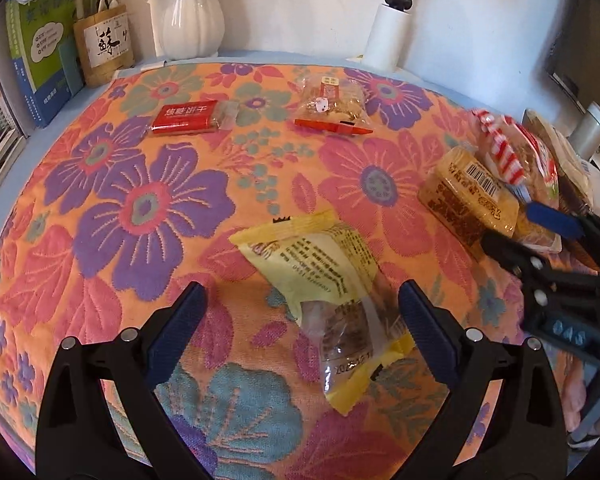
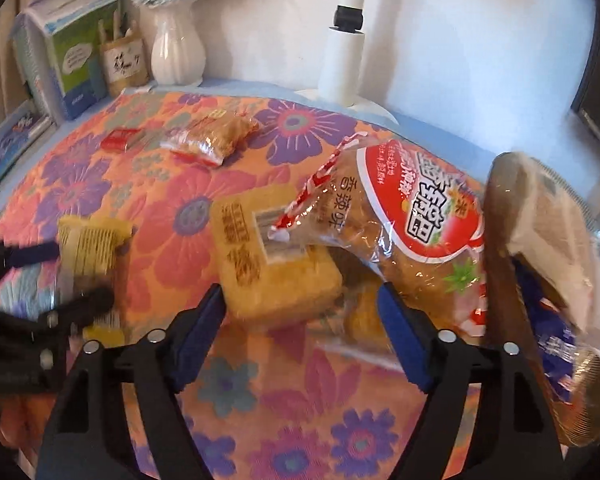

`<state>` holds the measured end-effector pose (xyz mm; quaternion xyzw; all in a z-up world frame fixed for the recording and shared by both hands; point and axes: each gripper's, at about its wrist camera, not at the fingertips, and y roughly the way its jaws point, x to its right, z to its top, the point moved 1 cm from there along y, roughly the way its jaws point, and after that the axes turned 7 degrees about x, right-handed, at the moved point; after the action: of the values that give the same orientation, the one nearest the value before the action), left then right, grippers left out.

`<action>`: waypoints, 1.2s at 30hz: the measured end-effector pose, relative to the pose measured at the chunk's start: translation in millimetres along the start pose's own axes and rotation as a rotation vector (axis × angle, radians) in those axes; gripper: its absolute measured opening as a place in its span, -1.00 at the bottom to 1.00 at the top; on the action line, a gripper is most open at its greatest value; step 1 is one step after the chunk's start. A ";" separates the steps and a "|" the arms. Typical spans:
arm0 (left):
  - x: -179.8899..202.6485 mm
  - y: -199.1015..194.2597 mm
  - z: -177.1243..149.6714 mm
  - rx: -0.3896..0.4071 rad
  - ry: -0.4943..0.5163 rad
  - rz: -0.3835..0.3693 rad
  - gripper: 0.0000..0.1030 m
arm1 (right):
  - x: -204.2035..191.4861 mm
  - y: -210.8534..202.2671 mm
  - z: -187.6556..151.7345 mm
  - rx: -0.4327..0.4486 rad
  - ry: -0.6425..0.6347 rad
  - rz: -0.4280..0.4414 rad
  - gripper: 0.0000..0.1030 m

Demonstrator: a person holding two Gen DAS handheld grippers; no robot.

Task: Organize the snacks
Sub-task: 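Grasp the yellow biscuit pack with left gripper while right grasps the square cake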

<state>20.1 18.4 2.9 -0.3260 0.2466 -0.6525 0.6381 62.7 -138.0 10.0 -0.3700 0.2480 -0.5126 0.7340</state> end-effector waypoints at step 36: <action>28.4 -26.5 -26.6 0.002 0.172 -0.022 -0.04 | 20.6 -87.4 -106.9 -0.092 0.318 0.208 0.07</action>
<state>-16.7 -10.6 7.9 -0.2707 0.2962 -0.6853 0.6077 -59.3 -205.6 15.6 -0.2898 0.4209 -0.4742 0.7169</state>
